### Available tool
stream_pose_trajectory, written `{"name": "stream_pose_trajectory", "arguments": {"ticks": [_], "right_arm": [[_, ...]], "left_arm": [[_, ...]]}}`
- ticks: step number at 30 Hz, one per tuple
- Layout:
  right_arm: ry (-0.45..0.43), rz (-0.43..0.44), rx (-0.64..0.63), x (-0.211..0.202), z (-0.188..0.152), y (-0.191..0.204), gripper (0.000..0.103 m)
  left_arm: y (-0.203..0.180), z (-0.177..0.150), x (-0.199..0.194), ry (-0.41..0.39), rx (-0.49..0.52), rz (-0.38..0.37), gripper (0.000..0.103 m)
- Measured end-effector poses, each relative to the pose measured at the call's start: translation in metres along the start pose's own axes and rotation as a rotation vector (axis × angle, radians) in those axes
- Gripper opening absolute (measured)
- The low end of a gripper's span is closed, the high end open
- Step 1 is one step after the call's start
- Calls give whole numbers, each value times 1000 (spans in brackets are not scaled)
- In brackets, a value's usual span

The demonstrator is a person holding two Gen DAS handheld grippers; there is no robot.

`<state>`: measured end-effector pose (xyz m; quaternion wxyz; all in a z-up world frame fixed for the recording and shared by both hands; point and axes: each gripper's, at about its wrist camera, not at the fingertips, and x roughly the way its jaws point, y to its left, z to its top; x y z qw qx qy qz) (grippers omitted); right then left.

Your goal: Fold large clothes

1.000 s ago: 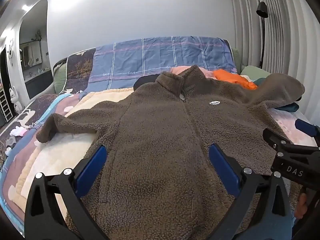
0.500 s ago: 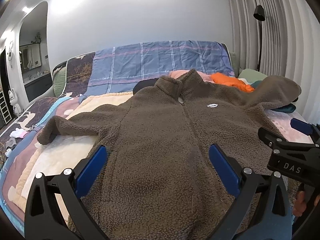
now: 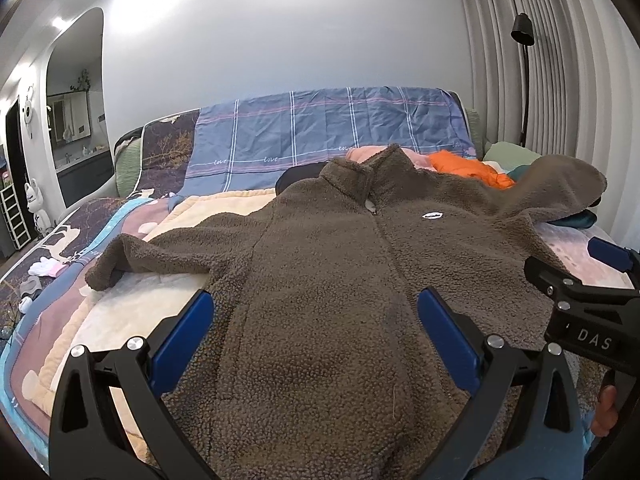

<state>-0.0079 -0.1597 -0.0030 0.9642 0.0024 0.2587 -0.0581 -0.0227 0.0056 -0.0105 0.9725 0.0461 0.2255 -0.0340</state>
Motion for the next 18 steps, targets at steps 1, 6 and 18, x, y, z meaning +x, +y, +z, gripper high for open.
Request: {"name": "stream_pose_trajectory", "arguments": {"ticks": [1,6,18], "right_arm": [[0,0,0,-1,0,0,101],[1,6,0,0,-1,1,101],[13,36,10,1,-2,2,101]], "left_arm": [[0,1,0,0,-1,-2,102],[3,0,0,11,-11,-7,102],[4,1,1,23,-13,-12,102]]}}
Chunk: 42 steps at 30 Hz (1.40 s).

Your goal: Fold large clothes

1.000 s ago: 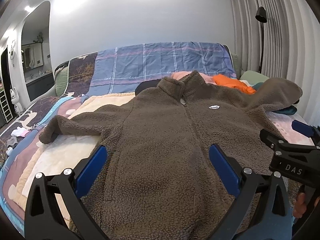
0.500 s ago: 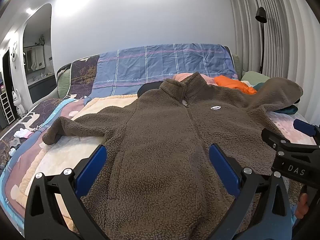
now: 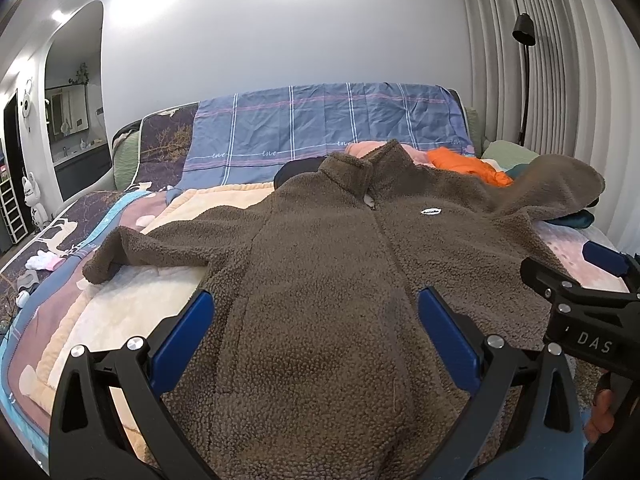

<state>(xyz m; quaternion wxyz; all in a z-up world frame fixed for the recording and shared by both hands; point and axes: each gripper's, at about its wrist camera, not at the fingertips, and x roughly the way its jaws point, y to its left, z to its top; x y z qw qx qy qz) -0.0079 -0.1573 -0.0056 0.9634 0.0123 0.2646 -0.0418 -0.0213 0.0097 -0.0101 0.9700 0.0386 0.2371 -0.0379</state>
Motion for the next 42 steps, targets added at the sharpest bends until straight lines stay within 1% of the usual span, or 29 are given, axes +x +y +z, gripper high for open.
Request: {"name": "stream_pose_trajectory", "arguments": {"ticks": [5,27,31,33,42], "right_arm": [[0,-25,-27,1,0,3,101],[-3,-14,-17,3,2,2,101],[2,-15,-11,4,2,1,101],[3,-16,-10,5,1,0,101],[16,-18,-10,11,2,0,101]], "left_arm": [[1,-1,1,4,3,2,102],[-7,-3,11,36,36,8,102],[-6,-3,13,46,20,-12,102],[-6,-3,15,48,15,-10,102],[-9,-5,18,51,24,-23,102]]}}
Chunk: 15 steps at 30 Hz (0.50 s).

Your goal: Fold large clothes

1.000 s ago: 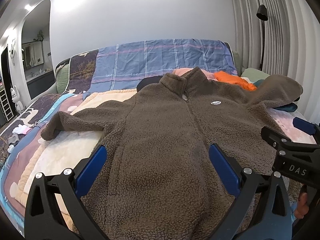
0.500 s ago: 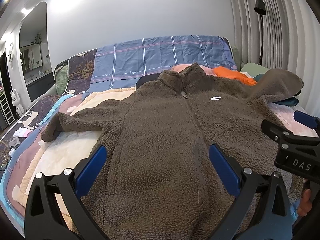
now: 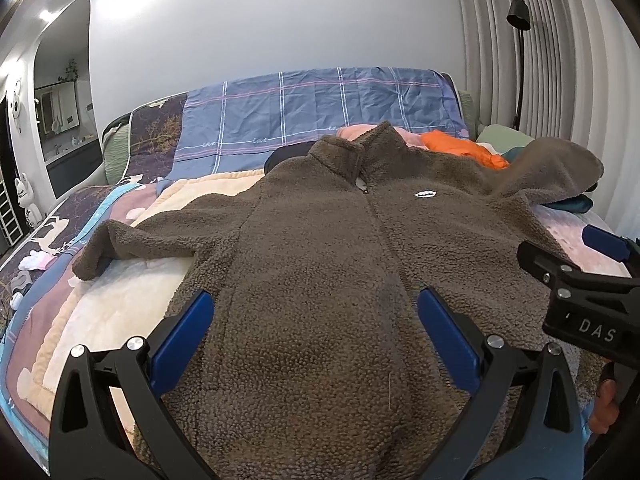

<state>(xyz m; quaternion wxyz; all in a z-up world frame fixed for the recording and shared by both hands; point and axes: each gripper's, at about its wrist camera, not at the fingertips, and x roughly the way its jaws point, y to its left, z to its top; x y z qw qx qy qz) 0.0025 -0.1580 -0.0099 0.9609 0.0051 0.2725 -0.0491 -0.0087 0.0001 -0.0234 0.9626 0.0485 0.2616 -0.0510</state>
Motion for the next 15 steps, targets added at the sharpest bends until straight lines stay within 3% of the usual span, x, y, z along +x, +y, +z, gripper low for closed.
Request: {"name": "stream_pose_trajectory", "arguments": {"ticks": [15], "right_arm": [[22,4,-1,8,-3,-2,101]], "left_arm": [[-1,-1,7,17,-2,-8,102]]}}
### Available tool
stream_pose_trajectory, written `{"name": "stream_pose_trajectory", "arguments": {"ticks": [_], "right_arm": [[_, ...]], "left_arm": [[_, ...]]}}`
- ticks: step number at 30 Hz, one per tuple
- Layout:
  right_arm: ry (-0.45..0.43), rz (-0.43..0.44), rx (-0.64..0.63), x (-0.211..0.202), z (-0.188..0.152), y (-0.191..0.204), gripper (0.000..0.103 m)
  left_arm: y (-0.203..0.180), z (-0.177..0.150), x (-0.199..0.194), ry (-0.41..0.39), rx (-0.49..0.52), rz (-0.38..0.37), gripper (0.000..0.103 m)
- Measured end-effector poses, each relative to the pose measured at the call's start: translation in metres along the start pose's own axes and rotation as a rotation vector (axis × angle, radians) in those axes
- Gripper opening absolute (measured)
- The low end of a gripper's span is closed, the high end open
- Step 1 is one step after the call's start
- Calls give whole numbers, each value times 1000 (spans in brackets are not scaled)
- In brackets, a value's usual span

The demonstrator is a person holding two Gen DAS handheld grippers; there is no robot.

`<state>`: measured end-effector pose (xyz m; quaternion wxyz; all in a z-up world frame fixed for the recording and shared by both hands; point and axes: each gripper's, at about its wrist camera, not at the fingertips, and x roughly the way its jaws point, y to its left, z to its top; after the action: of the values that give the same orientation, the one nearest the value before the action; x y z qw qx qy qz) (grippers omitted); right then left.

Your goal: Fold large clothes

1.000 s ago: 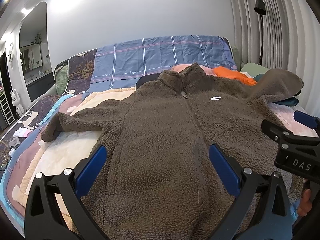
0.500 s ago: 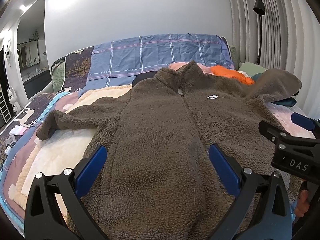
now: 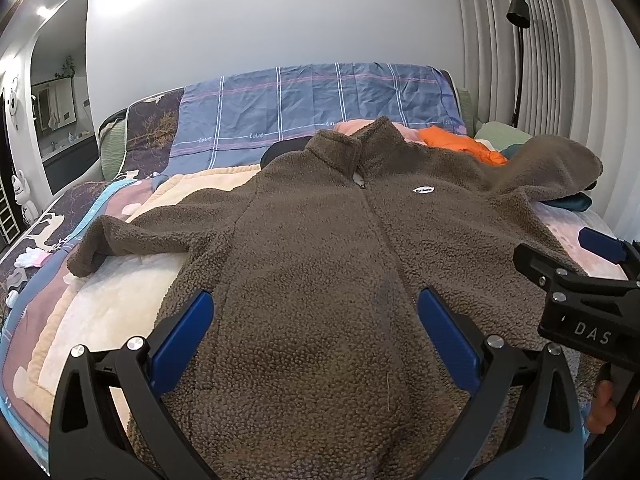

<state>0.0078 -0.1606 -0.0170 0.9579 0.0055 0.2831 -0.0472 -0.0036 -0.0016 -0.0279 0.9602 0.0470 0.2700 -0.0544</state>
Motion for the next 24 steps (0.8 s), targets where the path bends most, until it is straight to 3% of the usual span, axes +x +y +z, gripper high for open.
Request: {"name": "stream_pose_trajectory", "arguments": {"ticks": [16,21,24], "right_arm": [[24,30,-71,14,9,13,101],[33,14,-110,25,12,16,101],[51,19,-139,34,15,18,101]], "left_arm": [[10,3,14,41,-31,3,102],[37,9,35,115,-115,-58,102],[75,18,58,172,-211,-72,102]]}}
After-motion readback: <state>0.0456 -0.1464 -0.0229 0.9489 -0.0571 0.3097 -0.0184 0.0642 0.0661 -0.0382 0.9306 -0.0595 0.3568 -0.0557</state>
